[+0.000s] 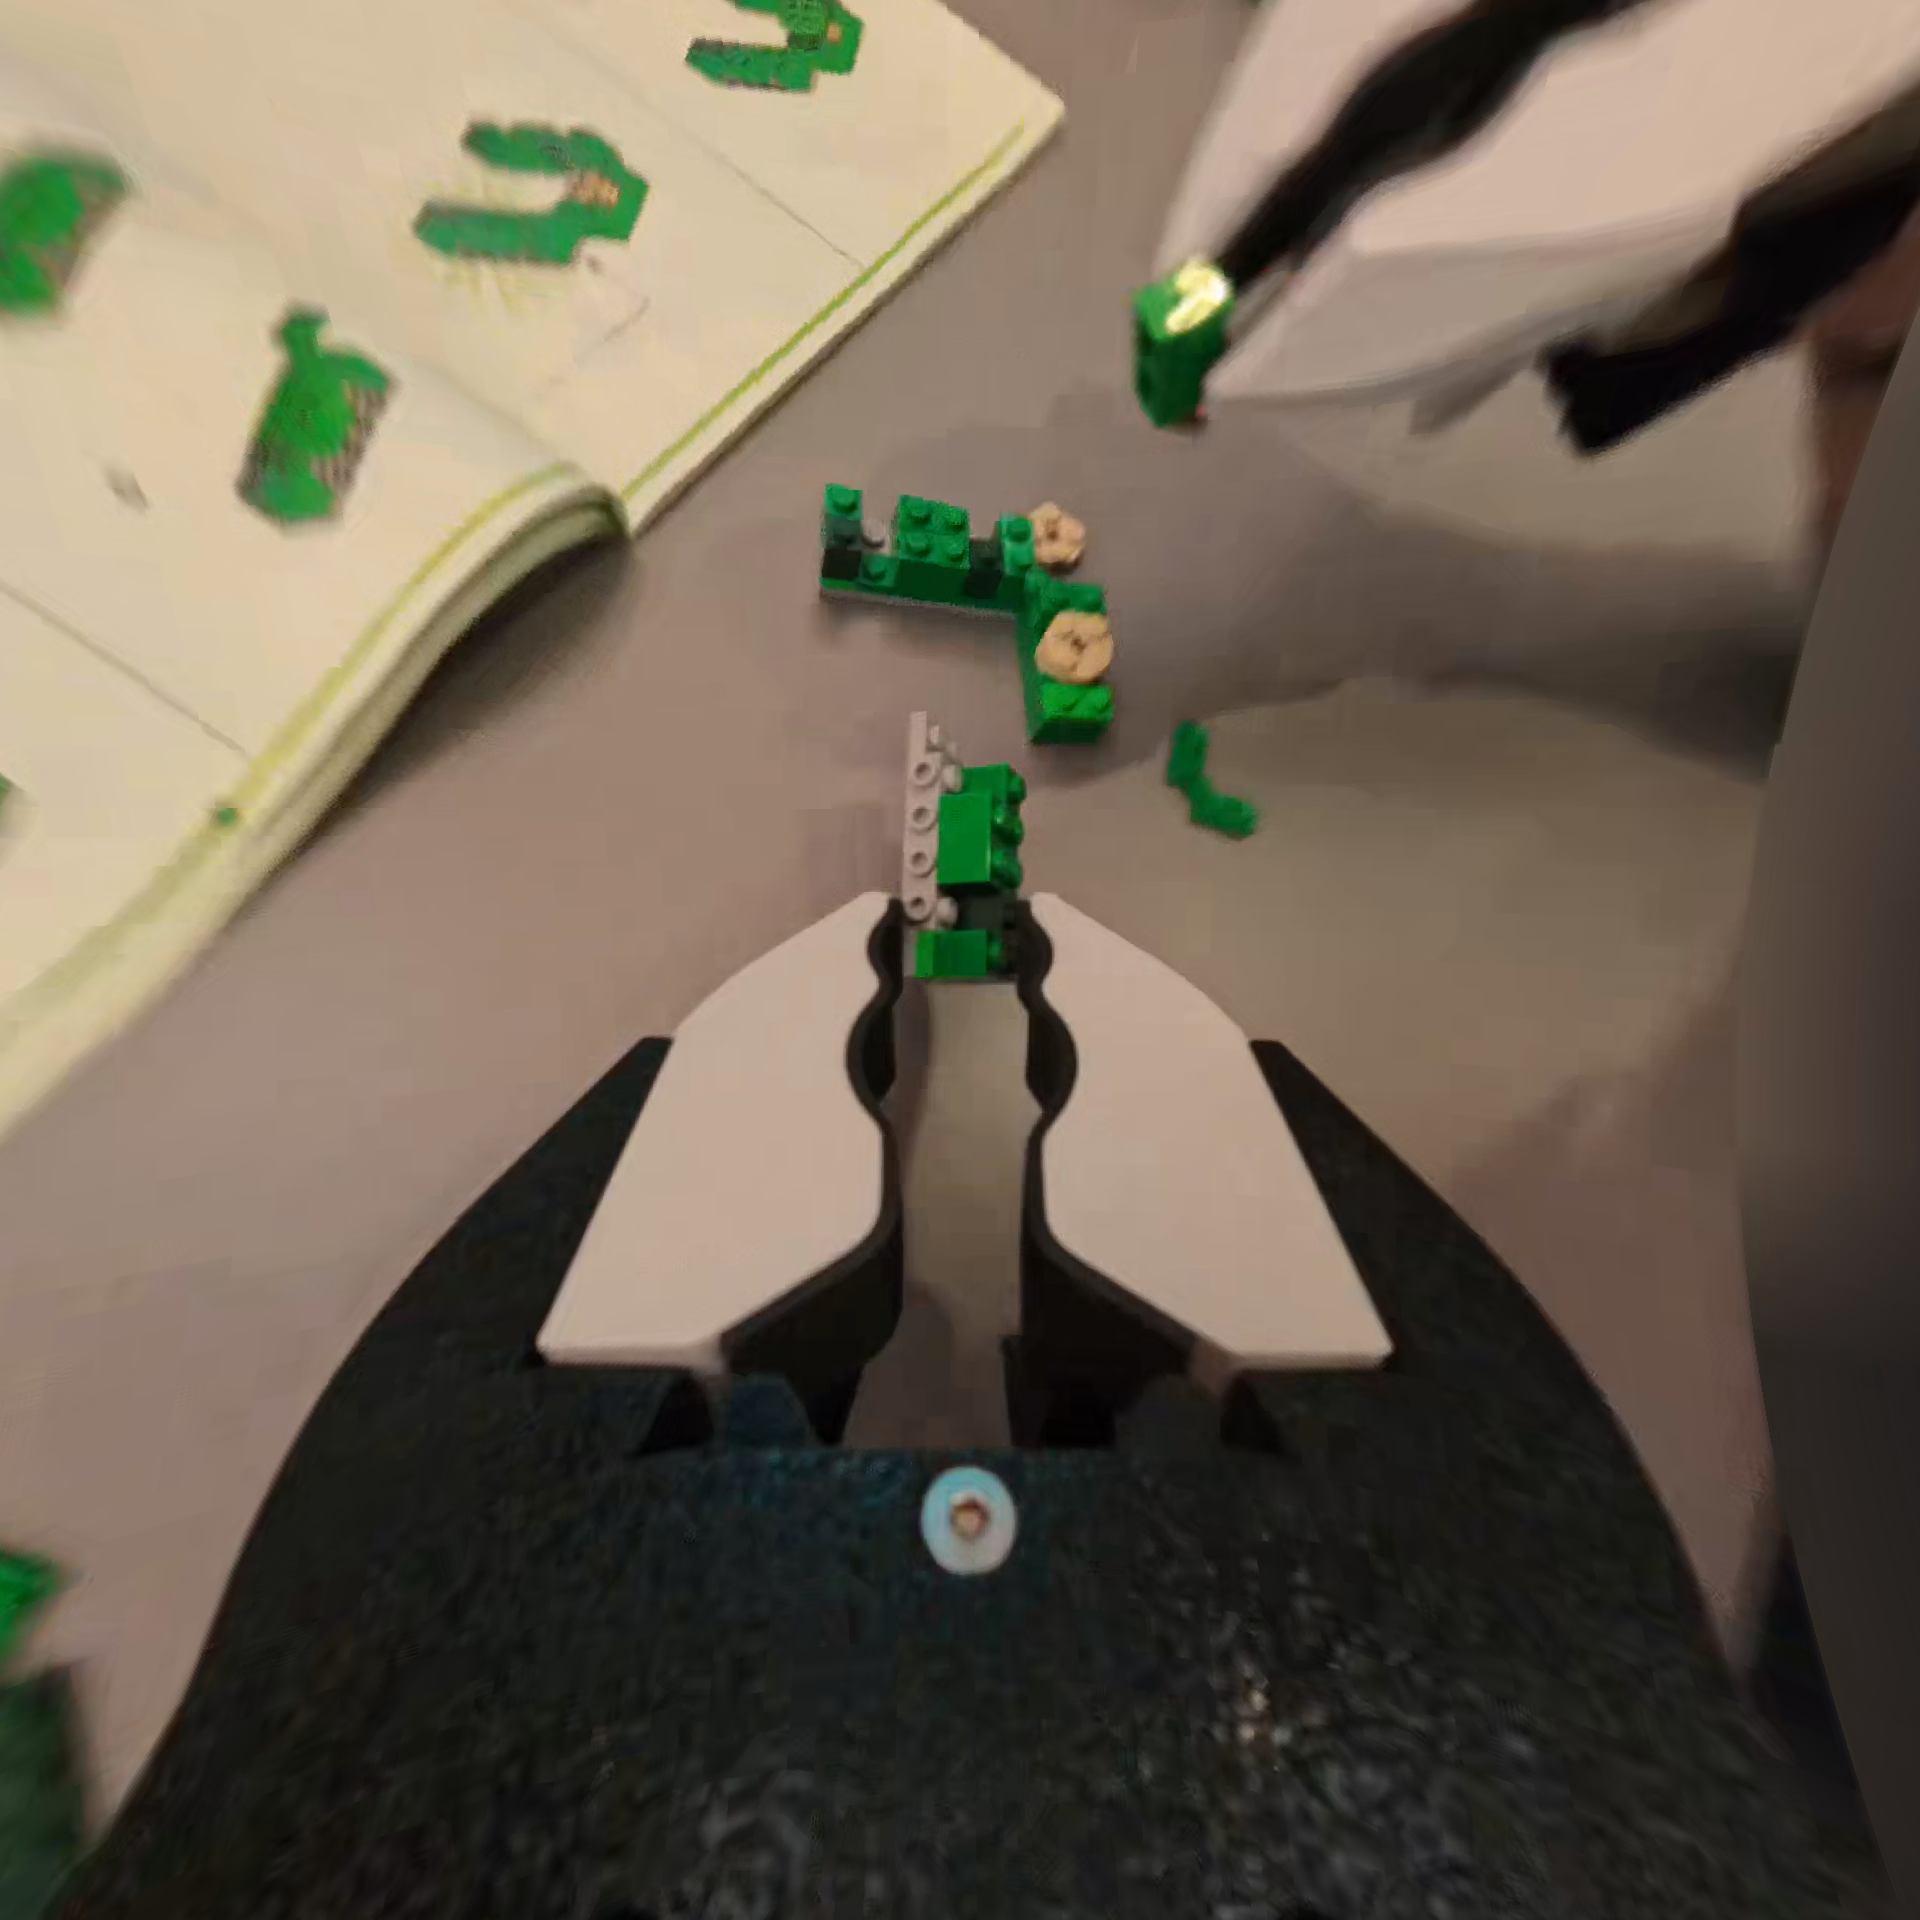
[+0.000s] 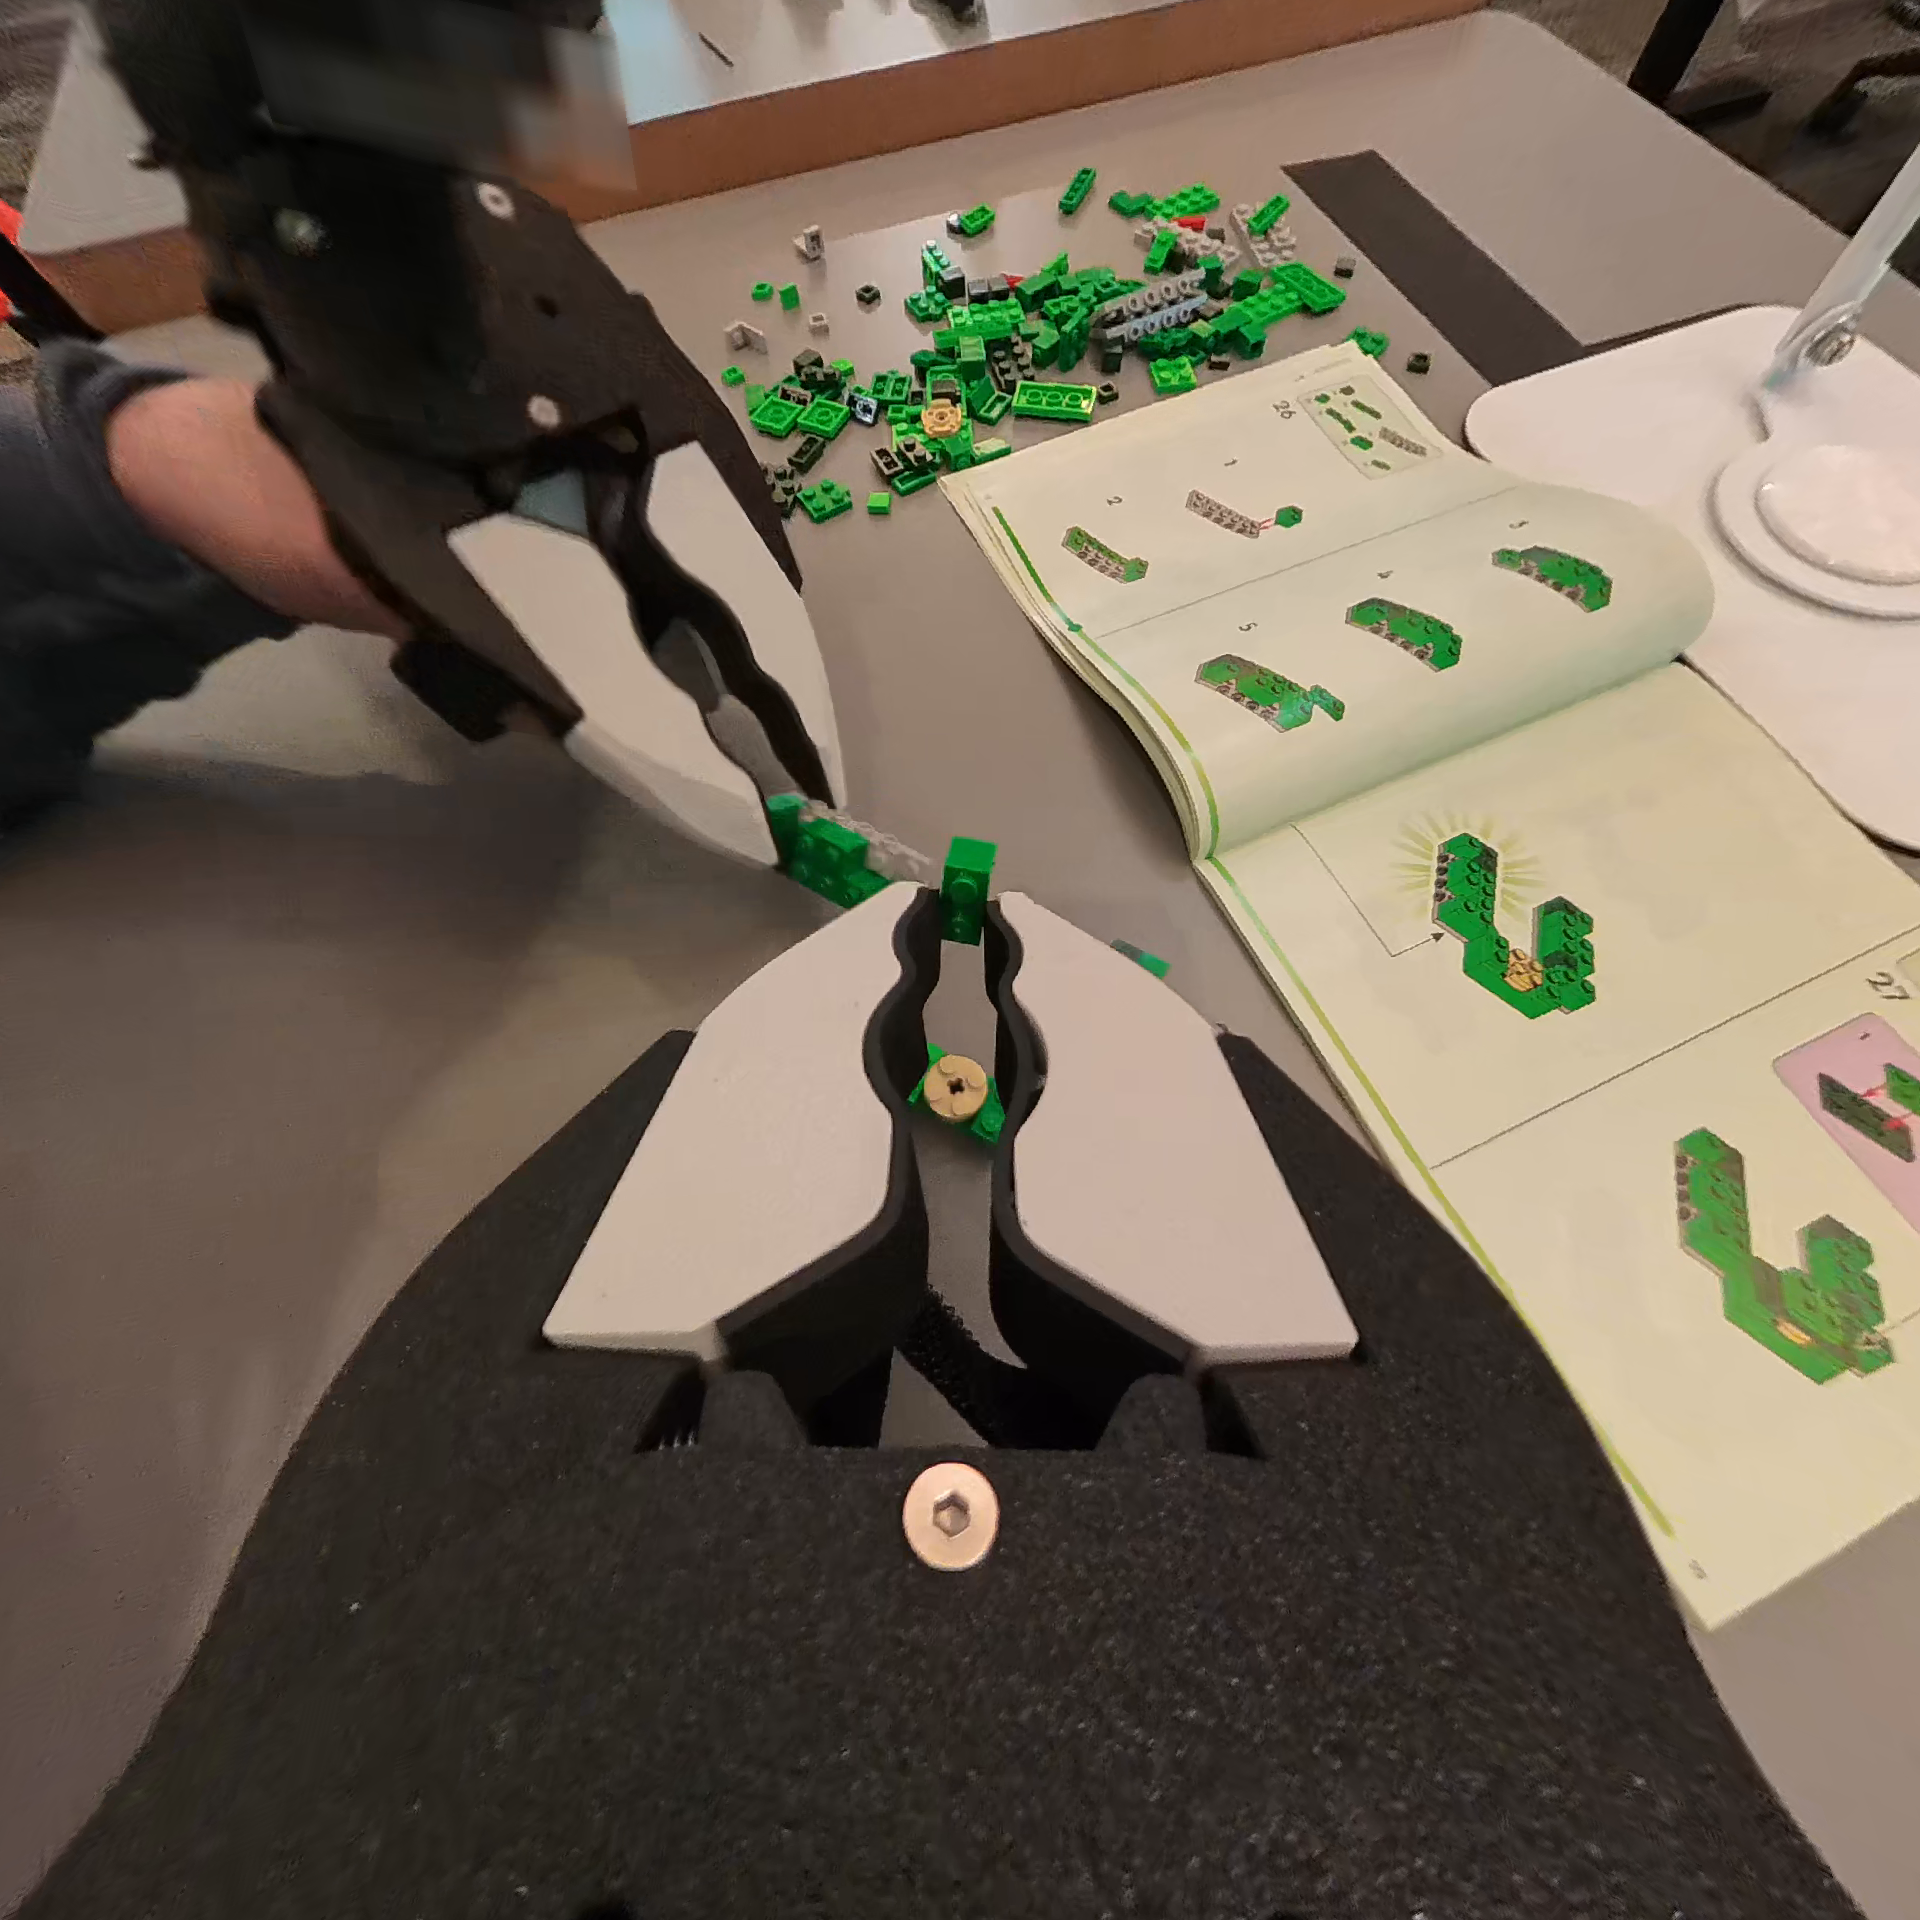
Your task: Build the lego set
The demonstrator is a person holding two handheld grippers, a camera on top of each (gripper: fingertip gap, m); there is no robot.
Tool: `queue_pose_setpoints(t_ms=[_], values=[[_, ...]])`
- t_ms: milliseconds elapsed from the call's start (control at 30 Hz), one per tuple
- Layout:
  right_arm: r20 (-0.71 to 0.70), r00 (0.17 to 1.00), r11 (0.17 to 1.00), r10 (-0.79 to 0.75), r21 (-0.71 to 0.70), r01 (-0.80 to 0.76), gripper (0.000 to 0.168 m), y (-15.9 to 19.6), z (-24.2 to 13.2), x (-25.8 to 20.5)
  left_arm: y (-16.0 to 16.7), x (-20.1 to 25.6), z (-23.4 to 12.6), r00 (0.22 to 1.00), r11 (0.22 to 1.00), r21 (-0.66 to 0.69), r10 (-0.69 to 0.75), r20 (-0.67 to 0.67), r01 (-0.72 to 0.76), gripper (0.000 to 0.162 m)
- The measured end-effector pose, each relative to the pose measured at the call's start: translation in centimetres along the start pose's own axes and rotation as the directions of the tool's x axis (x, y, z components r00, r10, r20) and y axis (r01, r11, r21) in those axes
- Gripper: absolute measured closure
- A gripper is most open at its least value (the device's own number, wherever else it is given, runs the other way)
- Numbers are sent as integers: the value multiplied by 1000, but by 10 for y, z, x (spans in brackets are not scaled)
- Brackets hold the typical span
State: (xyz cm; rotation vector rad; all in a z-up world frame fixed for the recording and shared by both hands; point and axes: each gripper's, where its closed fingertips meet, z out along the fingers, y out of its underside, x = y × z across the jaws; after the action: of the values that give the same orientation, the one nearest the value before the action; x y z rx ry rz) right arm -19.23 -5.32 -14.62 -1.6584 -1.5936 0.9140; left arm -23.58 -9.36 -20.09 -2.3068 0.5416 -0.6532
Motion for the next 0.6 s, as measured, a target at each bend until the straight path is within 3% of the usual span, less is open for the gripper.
queue_pose_setpoints(t_ms=[100,233,300,433,533,600], values=[[8,1000,1000,-14,8,14,161,-3,-6,0,6,1,-8,940,952,-36,-304,-153,302,142],[23,1000,1000,-19,16,18,161,-6,-10,-2,25,-4,-5,859,881,-136,-473,-198,453,142],[29,999,1000,-21,14,20,161,-6,-12,-2,26,-3,-5,833,861,-144,-508,-217,488,141],[39,999,1000,-14,19,13,161,-6,-15,-2,17,-6,-12,793,828,-112,-559,-240,550,115],[40,999,1000,1,19,-2,161,-5,-16,1,12,-20,-20,816,833,-27,-547,-187,552,103],[36,999,1000,13,15,-14,161,-3,-17,4,3,-20,-25,881,885,68,-446,-159,460,102]])
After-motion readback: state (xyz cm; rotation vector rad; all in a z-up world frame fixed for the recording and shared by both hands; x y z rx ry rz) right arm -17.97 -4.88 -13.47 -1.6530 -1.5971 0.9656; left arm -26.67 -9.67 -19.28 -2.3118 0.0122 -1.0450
